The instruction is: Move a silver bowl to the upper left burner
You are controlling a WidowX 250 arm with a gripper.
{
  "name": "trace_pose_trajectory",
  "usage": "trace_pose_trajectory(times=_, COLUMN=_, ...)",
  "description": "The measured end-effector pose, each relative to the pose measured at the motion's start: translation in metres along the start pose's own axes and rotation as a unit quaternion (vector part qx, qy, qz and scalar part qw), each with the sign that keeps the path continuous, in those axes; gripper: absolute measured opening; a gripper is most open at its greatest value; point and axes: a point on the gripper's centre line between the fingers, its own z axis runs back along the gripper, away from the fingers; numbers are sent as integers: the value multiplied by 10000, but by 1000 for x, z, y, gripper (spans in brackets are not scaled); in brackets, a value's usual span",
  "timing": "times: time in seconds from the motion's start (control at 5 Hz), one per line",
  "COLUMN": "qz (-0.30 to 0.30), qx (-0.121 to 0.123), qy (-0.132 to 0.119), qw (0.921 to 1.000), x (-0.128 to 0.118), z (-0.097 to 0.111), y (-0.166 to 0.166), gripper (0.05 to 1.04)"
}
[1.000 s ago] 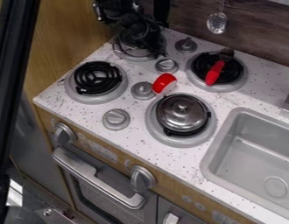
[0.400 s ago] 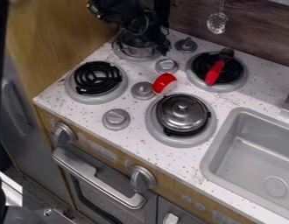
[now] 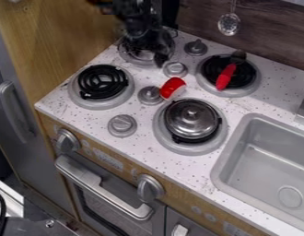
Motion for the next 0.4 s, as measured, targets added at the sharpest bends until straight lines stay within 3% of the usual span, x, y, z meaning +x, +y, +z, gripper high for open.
trace_pose_trajectory(times=0.2, qz=104, qx=-65, qy=459, qw=9989, x=-17, z=10, y=-4, gripper=999)
trace_pose_trajectory(times=0.4, qz=206, qx=-202, qy=755, qw=9967, x=-24, z=11, y=-10, gripper=999)
